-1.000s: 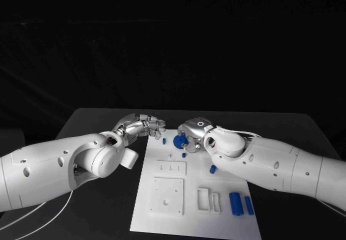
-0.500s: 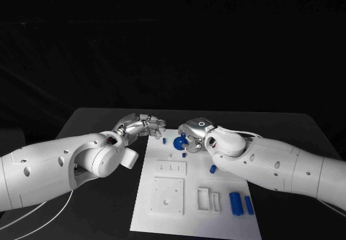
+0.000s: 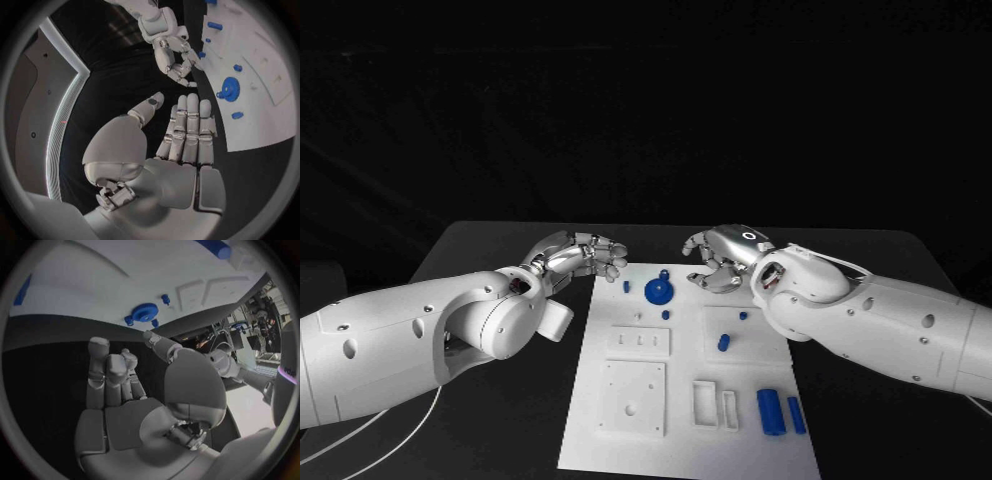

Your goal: Assemble the parts on the task board

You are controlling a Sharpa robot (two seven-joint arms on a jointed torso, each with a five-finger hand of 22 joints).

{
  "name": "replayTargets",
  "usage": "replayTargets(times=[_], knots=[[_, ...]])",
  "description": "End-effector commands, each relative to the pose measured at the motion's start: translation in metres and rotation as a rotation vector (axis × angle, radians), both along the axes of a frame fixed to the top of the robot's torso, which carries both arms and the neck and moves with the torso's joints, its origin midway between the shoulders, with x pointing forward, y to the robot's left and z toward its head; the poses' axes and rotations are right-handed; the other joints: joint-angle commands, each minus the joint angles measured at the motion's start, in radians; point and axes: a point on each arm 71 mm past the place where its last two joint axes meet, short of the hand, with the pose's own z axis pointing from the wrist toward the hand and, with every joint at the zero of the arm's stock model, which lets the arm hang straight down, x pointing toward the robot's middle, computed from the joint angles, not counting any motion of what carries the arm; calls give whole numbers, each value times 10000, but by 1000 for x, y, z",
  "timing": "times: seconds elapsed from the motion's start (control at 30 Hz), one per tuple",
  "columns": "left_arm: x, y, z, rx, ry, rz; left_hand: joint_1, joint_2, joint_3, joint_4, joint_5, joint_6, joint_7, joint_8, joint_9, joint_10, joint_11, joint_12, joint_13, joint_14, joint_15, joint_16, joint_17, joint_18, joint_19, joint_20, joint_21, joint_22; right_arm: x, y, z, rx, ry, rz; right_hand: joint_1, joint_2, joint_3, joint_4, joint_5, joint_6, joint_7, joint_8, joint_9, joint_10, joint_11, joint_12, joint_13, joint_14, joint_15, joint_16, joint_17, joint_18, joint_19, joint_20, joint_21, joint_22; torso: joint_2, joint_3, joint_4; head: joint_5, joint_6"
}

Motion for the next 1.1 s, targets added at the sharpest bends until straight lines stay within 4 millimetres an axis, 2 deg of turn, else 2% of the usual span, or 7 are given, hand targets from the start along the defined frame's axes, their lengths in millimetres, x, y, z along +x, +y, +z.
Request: replayTargets(times=[0.03,0.23,0.47,0.6,0.77,0.93,1.1], knots=[[0,-1,2,-95,-114,-181,35,-5,49,-2,21,22,22,-50,12,36,-2,-37,14,-71,-21,46,-15,133,-75,-29,49,199,0,-21,8,1758,702,597,132,-11,35,26,92,178,102,40,6,-39,53,63,5,-25,72,-57,1,257,-23,-88,-71,140,-8,14,-44,-63,78],[2,2,2,-87,-169,-100,39,-9,50,-6,19,23,21,-52,15,38,-3,-38,18,-73,-21,46,-16,133,-78,-29,49,198,11,-78,11,2619,1516,-68,193,287,-499,-228,1079,199,101,64,-7,-114,52,101,7,-44,59,-90,45,257,-51,-121,-100,166,-26,48,-113,-96,134],[3,5,2,-86,-201,-78,44,-10,52,-9,19,24,20,-54,19,40,-3,-41,21,-75,-21,46,-18,133,-81,-29,49,198,21,-128,7,2863,1945,-946,78,470,-1352,-620,1852,157,99,61,-16,-191,48,114,-12,-94,57,-116,107,257,-126,-172,-141,177,-47,139,-186,-186,219],[4,7,1,-61,-212,-34,47,-11,53,-10,18,23,20,-56,21,39,-3,-43,23,-77,-20,45,-18,133,-83,-29,49,197,26,-138,1,2765,2128,-1210,12,569,-1767,-826,2217,120,106,51,-22,-231,51,117,-23,-123,58,-136,135,257,-168,-191,-165,179,-41,150,-192,-237,243],[5,7,1,-66,-217,-64,50,-11,54,-11,17,21,21,-59,23,39,-3,-45,26,-78,-20,45,-19,133,-84,-29,49,197,27,-146,-15,2641,2496,-1479,-21,646,-2076,-1009,2455,61,120,26,-35,-279,66,113,-35,-150,73,-162,154,257,-209,-191,-198,174,-34,214,-225,-259,216],[5,11,1,-33,-217,12,51,-10,55,-11,15,20,22,-63,25,38,-3,-48,28,-80,-19,45,-20,132,-87,-28,49,196,24,-151,-32,2580,2783,-1633,-6,683,-2157,-1077,2630,42,129,16,-42,-302,75,115,-39,-160,81,-176,162,257,-220,-185,-213,172,-25,204,-219,-284,183],[5,13,1,-26,-219,43,39,-7,51,0,11,20,24,-68,32,40,-1,-53,35,-83,-17,45,-23,129,-90,-24,49,195,24,-148,-42,2631,3030,-1619,-225,794,-2562,-1170,1911,2,138,3,-47,-339,84,128,-46,-173,91,-187,185,257,-240,-183,-232,176,-26,197,-235,-304,183]])
